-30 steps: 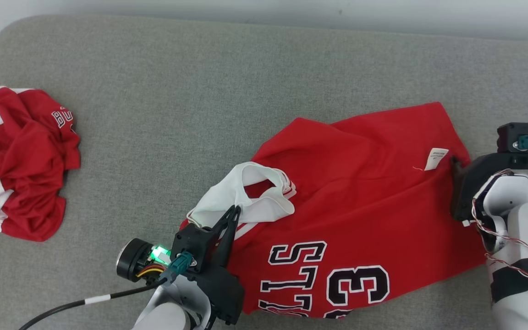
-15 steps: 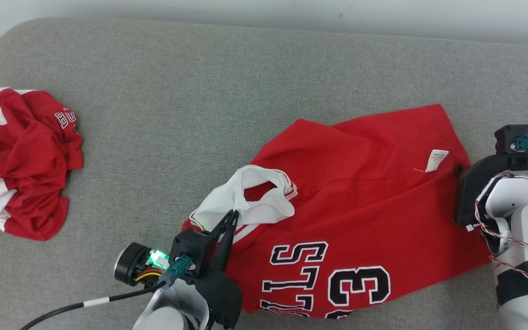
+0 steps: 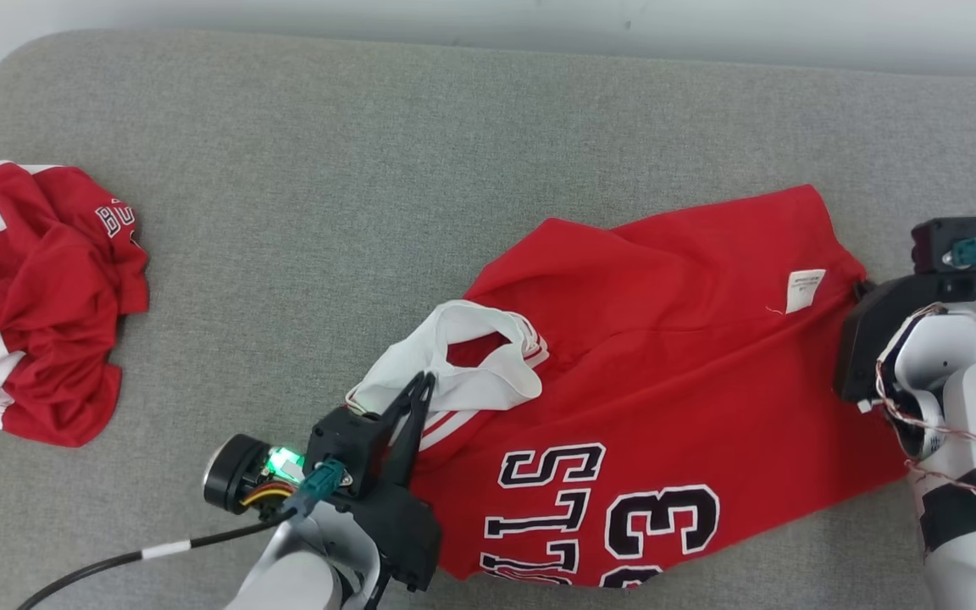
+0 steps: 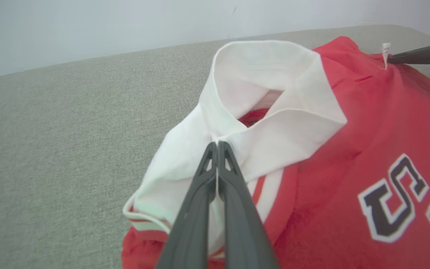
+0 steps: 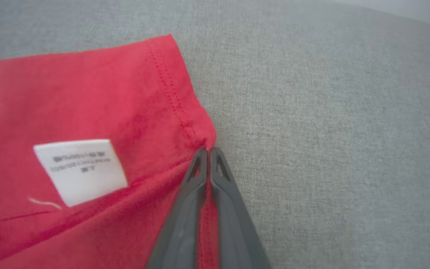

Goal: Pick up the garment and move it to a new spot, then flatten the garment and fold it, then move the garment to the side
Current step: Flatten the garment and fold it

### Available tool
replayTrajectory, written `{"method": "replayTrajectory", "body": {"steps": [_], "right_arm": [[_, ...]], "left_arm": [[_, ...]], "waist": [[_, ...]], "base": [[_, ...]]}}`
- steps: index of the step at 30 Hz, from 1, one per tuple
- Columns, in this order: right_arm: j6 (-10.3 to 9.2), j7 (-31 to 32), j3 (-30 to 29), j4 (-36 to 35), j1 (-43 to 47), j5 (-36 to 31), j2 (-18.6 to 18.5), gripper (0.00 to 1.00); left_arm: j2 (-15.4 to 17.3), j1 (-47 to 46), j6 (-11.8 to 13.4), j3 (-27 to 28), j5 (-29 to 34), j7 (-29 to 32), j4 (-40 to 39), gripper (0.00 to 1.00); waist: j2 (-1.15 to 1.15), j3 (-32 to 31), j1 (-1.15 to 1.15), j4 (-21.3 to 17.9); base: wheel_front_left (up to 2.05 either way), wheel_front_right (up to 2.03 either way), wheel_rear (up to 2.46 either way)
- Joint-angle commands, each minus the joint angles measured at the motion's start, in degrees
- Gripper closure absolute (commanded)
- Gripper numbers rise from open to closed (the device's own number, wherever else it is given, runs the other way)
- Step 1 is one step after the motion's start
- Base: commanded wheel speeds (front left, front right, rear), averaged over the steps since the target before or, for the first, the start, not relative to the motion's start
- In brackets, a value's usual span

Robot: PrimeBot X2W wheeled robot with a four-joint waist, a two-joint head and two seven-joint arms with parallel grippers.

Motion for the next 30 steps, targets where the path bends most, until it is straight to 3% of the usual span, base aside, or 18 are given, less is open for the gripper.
{"method": "replayTrajectory", "body": {"steps": [1, 6, 13, 18, 25, 30], "right_arm": [[0.08, -0.7, 0.1, -0.2, -1.0, 0.6, -0.2, 1.0], [0.08, -5.1, 0.3, -2.4, -2.6, 5.2, 0.3, 1.0], [0.08, -8.9, 0.0, -9.3, -6.6, 11.6, -1.6, 1.0], [0.08, -10.0, -1.1, -13.2, -9.1, 13.9, -1.4, 1.0], [0.08, -10.5, -1.5, -18.6, -11.8, 16.4, -1.6, 1.0], [0.08, -7.5, -0.8, -22.5, -15.1, 19.3, -2.3, 1.0]], "left_arm": [[0.0, -1.0, -0.2, 0.4, -0.3, -0.5, 0.0, 1.0], [0.7, -4.1, -2.2, 4.3, -3.1, -4.3, -2.7, 1.0], [6.0, -16.0, -7.1, 13.5, -7.5, -5.3, -8.1, 1.0], [7.3, -24.0, -11.3, 19.2, -12.5, -6.9, -10.1, 1.0], [6.6, -33.6, -12.9, 22.1, -14.7, -7.0, -9.2, 1.0], [4.7, -39.3, -11.7, 23.5, -16.5, -5.5, -8.7, 1.0]], "waist": [[0.0, -0.1, 0.0, -0.1], [0.0, -1.4, 0.0, -1.0], [0.0, -4.1, 0.0, -3.8], [0.0, -6.3, 0.0, -6.7], [0.0, -7.5, 0.0, -10.5], [0.0, -5.6, 0.0, -12.5]], "base": [[0.0, 0.0, 0.0], [0.0, 0.0, 0.0], [0.0, 0.0, 0.0], [0.0, 0.0, 0.0], [0.0, 0.0, 0.0], [0.0, 0.0, 0.0]]}}
